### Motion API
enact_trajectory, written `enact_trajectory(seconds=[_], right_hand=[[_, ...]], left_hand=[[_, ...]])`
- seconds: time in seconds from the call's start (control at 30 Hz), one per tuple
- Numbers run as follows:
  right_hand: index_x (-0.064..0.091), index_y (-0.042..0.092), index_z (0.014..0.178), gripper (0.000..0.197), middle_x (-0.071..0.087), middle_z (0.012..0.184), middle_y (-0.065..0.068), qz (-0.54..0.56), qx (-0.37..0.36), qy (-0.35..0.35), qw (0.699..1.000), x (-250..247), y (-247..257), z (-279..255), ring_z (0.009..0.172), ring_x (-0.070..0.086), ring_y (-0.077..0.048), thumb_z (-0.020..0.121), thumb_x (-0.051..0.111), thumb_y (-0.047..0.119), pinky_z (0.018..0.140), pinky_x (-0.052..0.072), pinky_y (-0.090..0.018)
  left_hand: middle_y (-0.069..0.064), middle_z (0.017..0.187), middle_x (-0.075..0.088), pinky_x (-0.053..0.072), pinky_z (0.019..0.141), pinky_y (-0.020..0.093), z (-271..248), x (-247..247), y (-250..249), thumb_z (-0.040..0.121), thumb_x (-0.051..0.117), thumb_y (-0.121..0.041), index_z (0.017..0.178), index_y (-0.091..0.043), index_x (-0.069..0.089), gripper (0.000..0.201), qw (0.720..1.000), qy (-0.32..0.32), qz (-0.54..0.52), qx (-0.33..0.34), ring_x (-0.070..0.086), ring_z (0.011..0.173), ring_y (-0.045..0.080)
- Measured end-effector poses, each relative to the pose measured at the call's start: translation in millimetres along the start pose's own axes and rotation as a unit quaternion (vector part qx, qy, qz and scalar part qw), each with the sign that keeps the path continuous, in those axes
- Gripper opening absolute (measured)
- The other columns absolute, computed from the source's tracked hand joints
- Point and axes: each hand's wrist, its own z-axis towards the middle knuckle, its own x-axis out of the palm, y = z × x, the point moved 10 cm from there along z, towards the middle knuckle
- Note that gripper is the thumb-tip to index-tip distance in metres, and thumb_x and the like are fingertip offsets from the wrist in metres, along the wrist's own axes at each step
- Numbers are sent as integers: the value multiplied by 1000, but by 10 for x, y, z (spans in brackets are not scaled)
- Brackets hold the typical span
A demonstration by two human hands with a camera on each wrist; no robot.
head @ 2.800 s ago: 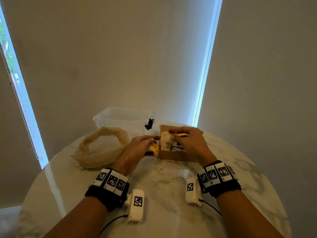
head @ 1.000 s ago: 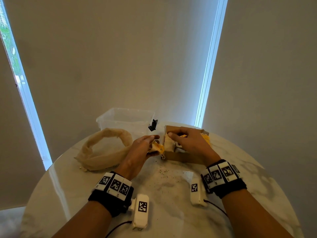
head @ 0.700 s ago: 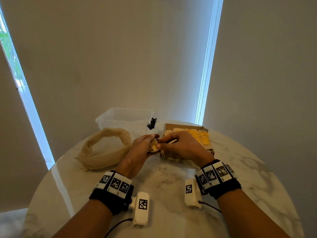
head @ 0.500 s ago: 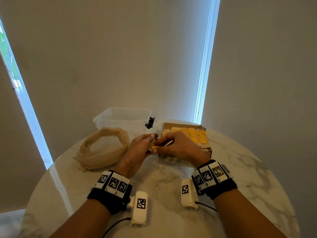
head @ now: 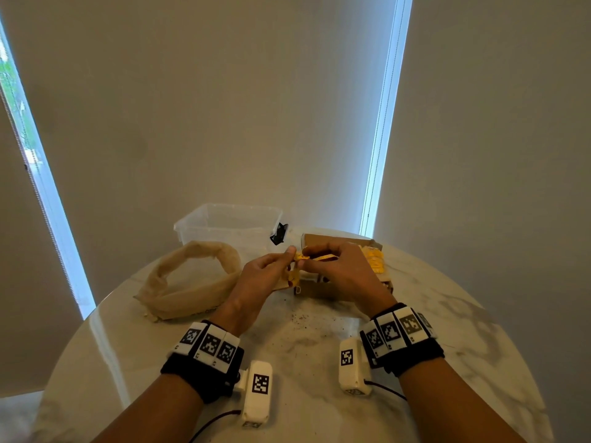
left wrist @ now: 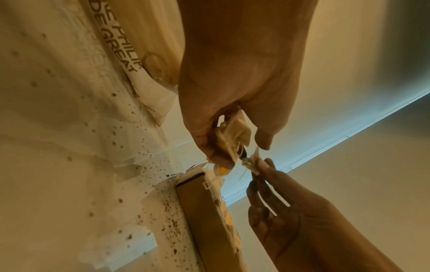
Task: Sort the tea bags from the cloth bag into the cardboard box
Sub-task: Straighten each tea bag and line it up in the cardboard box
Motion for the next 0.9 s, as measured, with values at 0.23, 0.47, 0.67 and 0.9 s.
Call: enact_trajectory(seconds=[0.23, 0.47, 0.67, 0.9], right_hand=[[73, 29, 95, 26, 73, 101, 2, -34, -6, 23, 999, 23, -36, 8, 93, 68, -14, 79, 93, 37, 83, 60, -33], [78, 29, 112, 20, 79, 107, 12, 5, -8, 99, 995, 120, -8, -21, 97, 75, -4, 93, 82, 25, 75, 62, -22], [80, 31, 103, 11, 80, 96, 8, 20, 13, 60, 998, 10, -59, -8, 83, 75, -9, 92, 82, 28, 69, 59, -19], [78, 36, 110, 18, 79, 108, 8, 41, 16, 36, 998, -58, -55, -7, 102, 73, -12, 93, 81, 32, 77, 60, -26]], left_hand=[[-3, 101, 80, 63, 82, 27, 12, -102, -56, 91, 78, -45, 106, -29, 82, 23, 998, -12, 47, 32, 75, 101, 15], [-2, 99, 81, 62, 87, 35, 4, -21, -60, 94, 76, -40, 103, -26, 83, 18, 997, 30, 59, 27, 77, 98, 16], [-2, 101, 81, 63, 90, 35, 13, -19, -66, 93, 75, -47, 111, -26, 81, 28, 998, 33, 52, 31, 77, 99, 17], [-4, 104, 81, 60, 84, 28, 1, 36, 0, 96, 73, -42, 115, -26, 79, 25, 995, 50, 84, 13, 75, 102, 14]])
